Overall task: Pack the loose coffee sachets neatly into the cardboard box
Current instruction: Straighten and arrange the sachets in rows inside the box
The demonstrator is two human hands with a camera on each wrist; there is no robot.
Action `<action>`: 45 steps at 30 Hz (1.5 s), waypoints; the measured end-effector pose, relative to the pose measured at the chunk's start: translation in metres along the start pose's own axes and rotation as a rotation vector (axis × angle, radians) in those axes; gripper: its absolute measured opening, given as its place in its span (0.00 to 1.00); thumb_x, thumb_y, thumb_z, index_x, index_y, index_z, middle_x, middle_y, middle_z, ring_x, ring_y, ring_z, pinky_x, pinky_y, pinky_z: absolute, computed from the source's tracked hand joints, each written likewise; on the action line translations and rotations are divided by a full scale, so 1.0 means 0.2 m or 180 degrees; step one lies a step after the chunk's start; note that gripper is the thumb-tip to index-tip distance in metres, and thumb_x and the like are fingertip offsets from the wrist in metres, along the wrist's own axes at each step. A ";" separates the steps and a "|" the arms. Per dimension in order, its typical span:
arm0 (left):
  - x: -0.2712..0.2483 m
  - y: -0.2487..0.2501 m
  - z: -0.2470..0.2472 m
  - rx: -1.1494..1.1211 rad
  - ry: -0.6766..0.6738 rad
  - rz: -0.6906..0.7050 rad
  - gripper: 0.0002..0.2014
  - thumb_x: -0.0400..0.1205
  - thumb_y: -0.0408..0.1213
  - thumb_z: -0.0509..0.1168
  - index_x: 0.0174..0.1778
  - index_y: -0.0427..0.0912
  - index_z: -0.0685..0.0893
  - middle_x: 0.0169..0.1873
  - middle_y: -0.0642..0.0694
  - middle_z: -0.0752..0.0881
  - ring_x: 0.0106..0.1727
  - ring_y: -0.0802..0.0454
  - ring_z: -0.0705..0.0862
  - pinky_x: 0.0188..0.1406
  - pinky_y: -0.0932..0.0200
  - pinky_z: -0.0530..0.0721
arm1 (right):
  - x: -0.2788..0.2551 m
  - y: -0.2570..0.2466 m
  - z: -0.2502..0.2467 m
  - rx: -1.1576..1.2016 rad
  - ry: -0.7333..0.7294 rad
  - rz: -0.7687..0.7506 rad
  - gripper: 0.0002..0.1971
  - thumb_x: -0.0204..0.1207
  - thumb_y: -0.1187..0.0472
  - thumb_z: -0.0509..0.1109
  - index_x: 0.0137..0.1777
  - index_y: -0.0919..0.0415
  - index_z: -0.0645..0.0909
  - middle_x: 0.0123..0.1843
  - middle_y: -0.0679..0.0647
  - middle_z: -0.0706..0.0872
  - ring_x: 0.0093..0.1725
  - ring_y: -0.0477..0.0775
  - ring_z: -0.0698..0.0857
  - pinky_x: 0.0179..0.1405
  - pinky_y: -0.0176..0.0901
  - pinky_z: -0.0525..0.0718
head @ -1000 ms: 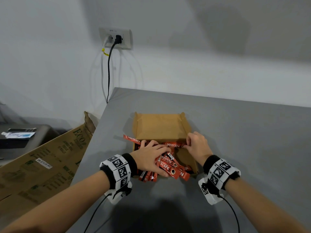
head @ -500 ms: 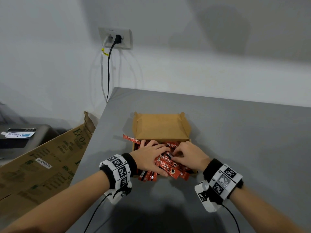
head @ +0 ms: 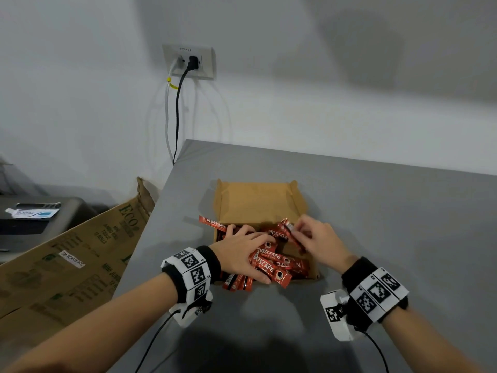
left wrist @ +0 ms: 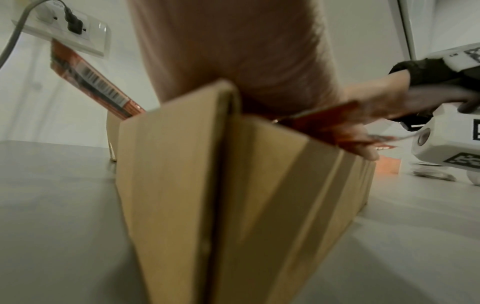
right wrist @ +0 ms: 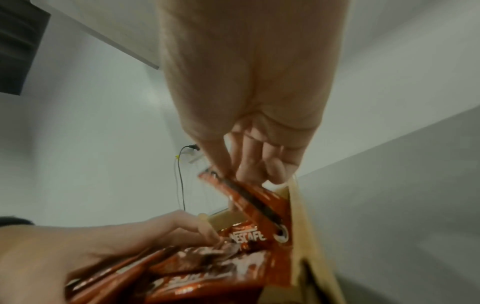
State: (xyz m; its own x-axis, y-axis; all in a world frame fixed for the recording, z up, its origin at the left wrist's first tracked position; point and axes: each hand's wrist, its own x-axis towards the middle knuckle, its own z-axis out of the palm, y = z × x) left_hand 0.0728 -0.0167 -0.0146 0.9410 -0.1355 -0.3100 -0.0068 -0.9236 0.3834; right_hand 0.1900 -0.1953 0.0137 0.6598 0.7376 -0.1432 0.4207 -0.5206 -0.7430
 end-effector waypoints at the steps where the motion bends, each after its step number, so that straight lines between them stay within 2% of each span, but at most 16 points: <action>1: 0.00 0.00 0.00 -0.0001 0.0010 0.0015 0.45 0.64 0.71 0.61 0.76 0.58 0.59 0.77 0.56 0.65 0.76 0.51 0.57 0.73 0.40 0.46 | 0.00 0.00 -0.01 0.0218 0.0193 -0.0027 0.09 0.81 0.64 0.64 0.39 0.54 0.72 0.38 0.48 0.88 0.29 0.36 0.83 0.27 0.26 0.78; 4: 0.00 0.00 0.00 -0.0020 0.0012 0.0045 0.42 0.65 0.71 0.62 0.74 0.60 0.62 0.77 0.56 0.64 0.76 0.51 0.57 0.72 0.41 0.46 | 0.00 -0.01 -0.02 0.0328 0.0374 -0.0100 0.10 0.81 0.62 0.63 0.40 0.54 0.68 0.37 0.51 0.90 0.22 0.35 0.80 0.23 0.27 0.74; 8: 0.00 0.00 0.00 0.0017 -0.0012 0.0027 0.42 0.64 0.72 0.61 0.74 0.60 0.62 0.77 0.56 0.64 0.76 0.51 0.57 0.72 0.40 0.47 | 0.00 -0.02 -0.01 0.0566 0.0342 -0.0181 0.08 0.76 0.65 0.71 0.39 0.61 0.73 0.25 0.47 0.86 0.22 0.47 0.81 0.24 0.33 0.79; 10: 0.00 0.00 0.00 0.0026 -0.0026 0.0013 0.42 0.64 0.72 0.60 0.74 0.60 0.62 0.77 0.56 0.65 0.76 0.50 0.57 0.72 0.39 0.47 | -0.01 -0.02 -0.01 0.0844 0.0267 -0.0212 0.06 0.71 0.68 0.74 0.39 0.61 0.79 0.32 0.50 0.88 0.29 0.48 0.87 0.30 0.32 0.83; 13: 0.01 0.00 0.00 0.0082 -0.0038 0.0007 0.44 0.63 0.72 0.60 0.75 0.59 0.62 0.77 0.55 0.65 0.76 0.50 0.57 0.72 0.39 0.47 | -0.01 -0.01 0.00 0.0652 0.0118 -0.0231 0.10 0.70 0.71 0.74 0.48 0.59 0.85 0.44 0.46 0.88 0.41 0.39 0.89 0.43 0.28 0.84; 15: 0.01 -0.01 0.00 0.0081 -0.0053 0.0001 0.44 0.63 0.73 0.59 0.75 0.58 0.62 0.77 0.55 0.64 0.76 0.50 0.56 0.73 0.39 0.46 | -0.02 0.00 0.01 0.0468 0.0196 -0.0295 0.11 0.74 0.72 0.69 0.54 0.61 0.85 0.46 0.47 0.89 0.43 0.38 0.89 0.47 0.29 0.85; 18: 0.01 0.00 0.00 0.0125 -0.0065 -0.0015 0.49 0.62 0.75 0.58 0.77 0.55 0.60 0.78 0.54 0.64 0.76 0.51 0.56 0.73 0.40 0.46 | -0.02 0.01 0.02 0.0359 0.0360 -0.0271 0.08 0.75 0.69 0.71 0.52 0.62 0.86 0.44 0.51 0.89 0.38 0.39 0.89 0.43 0.29 0.86; 22: 0.01 0.00 0.00 0.0071 -0.0034 -0.0001 0.45 0.64 0.72 0.60 0.76 0.58 0.61 0.77 0.55 0.64 0.76 0.50 0.56 0.73 0.41 0.46 | -0.05 0.02 0.08 -0.0424 -0.0015 -0.0379 0.06 0.72 0.65 0.74 0.48 0.59 0.88 0.45 0.52 0.89 0.41 0.46 0.87 0.48 0.38 0.87; 26: 0.00 0.00 0.01 0.0067 -0.0044 0.0001 0.44 0.64 0.72 0.61 0.75 0.59 0.61 0.78 0.56 0.63 0.76 0.50 0.56 0.73 0.41 0.46 | -0.04 0.01 0.08 -0.1318 -0.0408 -0.0606 0.09 0.75 0.58 0.71 0.55 0.51 0.86 0.48 0.44 0.86 0.37 0.32 0.77 0.45 0.22 0.71; 29: 0.00 -0.01 0.01 0.0055 -0.0033 0.0017 0.43 0.65 0.72 0.62 0.75 0.59 0.61 0.78 0.57 0.62 0.76 0.51 0.55 0.73 0.42 0.46 | -0.01 0.01 0.06 -0.1587 -0.0805 -0.0611 0.13 0.78 0.56 0.67 0.62 0.51 0.82 0.57 0.46 0.79 0.54 0.40 0.76 0.57 0.30 0.69; 32: 0.01 -0.01 0.01 0.0016 -0.0016 0.0031 0.42 0.65 0.72 0.62 0.74 0.60 0.62 0.78 0.57 0.63 0.76 0.51 0.56 0.73 0.43 0.46 | 0.01 0.02 0.04 -0.1641 -0.1039 -0.0520 0.08 0.76 0.57 0.70 0.55 0.52 0.82 0.56 0.46 0.76 0.55 0.42 0.72 0.60 0.34 0.70; 34: 0.01 -0.01 0.01 0.0045 -0.0008 0.0036 0.44 0.63 0.74 0.60 0.74 0.59 0.63 0.77 0.56 0.64 0.76 0.51 0.56 0.72 0.42 0.46 | 0.02 0.00 0.01 -0.1394 -0.0817 -0.0563 0.04 0.74 0.57 0.73 0.46 0.51 0.81 0.46 0.43 0.78 0.47 0.39 0.75 0.52 0.34 0.75; 37: 0.00 -0.01 0.01 -0.0004 -0.0003 0.0041 0.42 0.64 0.73 0.61 0.74 0.60 0.63 0.77 0.57 0.64 0.76 0.51 0.56 0.72 0.42 0.47 | 0.01 -0.03 -0.04 -0.0652 0.0387 -0.0466 0.05 0.71 0.59 0.75 0.45 0.55 0.84 0.35 0.37 0.79 0.30 0.32 0.79 0.30 0.24 0.77; 39: 0.00 -0.01 0.00 -0.0015 0.0000 0.0045 0.41 0.64 0.71 0.61 0.74 0.61 0.63 0.78 0.58 0.63 0.76 0.51 0.56 0.72 0.41 0.46 | 0.02 -0.03 -0.06 -0.0145 0.1032 -0.0440 0.06 0.68 0.60 0.77 0.44 0.59 0.85 0.34 0.40 0.81 0.31 0.32 0.81 0.33 0.20 0.80; 41: 0.00 -0.01 0.00 0.0005 -0.0014 0.0053 0.41 0.65 0.71 0.62 0.74 0.62 0.63 0.78 0.58 0.63 0.76 0.51 0.56 0.72 0.41 0.46 | 0.03 -0.02 -0.04 0.0063 0.0984 -0.0340 0.06 0.67 0.63 0.77 0.43 0.62 0.87 0.35 0.46 0.85 0.32 0.34 0.83 0.35 0.21 0.81; 45: 0.00 -0.01 0.00 0.0009 -0.0010 0.0047 0.41 0.64 0.71 0.61 0.73 0.62 0.63 0.76 0.58 0.65 0.75 0.51 0.57 0.71 0.42 0.47 | 0.04 0.02 0.04 -0.0363 0.0321 -0.0182 0.09 0.72 0.69 0.73 0.51 0.66 0.87 0.45 0.59 0.90 0.37 0.43 0.85 0.42 0.27 0.83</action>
State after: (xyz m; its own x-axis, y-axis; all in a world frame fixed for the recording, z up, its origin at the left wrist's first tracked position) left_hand 0.0730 -0.0160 -0.0158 0.9398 -0.1502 -0.3071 -0.0215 -0.9225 0.3855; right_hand 0.1924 -0.1882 0.0034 0.6895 0.7235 -0.0323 0.5234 -0.5287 -0.6682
